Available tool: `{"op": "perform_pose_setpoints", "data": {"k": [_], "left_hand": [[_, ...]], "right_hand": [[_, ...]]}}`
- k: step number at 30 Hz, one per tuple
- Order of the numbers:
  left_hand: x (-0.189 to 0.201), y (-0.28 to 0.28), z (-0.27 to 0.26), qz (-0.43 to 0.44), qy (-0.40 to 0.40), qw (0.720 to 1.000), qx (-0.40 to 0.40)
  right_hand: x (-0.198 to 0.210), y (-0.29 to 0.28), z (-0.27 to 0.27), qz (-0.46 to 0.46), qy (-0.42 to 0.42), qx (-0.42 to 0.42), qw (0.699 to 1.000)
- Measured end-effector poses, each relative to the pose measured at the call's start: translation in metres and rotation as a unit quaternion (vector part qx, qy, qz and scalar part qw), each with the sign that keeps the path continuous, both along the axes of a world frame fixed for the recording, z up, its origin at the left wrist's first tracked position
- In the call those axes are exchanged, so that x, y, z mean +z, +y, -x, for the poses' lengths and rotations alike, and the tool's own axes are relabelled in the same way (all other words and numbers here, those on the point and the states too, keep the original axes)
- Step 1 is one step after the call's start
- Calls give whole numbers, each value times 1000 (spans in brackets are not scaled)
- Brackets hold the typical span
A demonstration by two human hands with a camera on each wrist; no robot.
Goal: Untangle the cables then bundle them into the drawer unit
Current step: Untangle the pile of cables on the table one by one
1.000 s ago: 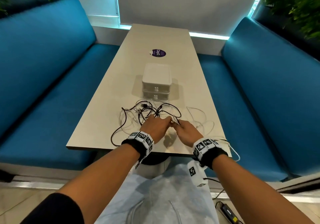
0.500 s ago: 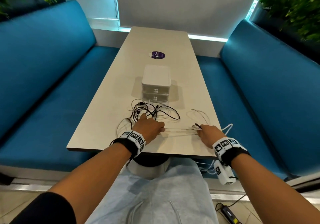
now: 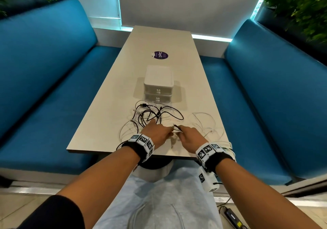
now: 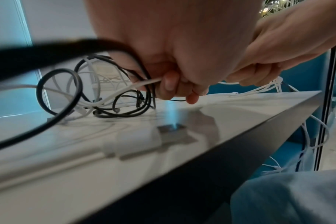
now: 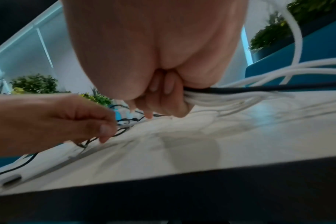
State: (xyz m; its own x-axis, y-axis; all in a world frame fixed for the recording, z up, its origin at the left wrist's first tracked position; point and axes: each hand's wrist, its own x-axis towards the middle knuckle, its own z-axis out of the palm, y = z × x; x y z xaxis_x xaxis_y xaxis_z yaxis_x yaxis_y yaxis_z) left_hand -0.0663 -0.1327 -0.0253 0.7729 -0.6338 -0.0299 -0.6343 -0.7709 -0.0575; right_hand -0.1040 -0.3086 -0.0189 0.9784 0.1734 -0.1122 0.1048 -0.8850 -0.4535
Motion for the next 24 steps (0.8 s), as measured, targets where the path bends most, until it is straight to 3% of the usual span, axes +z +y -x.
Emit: {"op": "perform_pose_setpoints", "data": {"k": [7, 18, 24], "left_hand": [[-1, 11, -9, 47, 63, 997, 14], [-9, 35, -11, 54, 109, 991, 52], [-1, 27, -7, 15, 86, 995, 57]], "right_hand": [[-3, -1, -8, 17, 34, -14, 999], [-6, -67, -9, 99, 60, -189, 975], [0, -46, -8, 88, -19, -197, 976]]}}
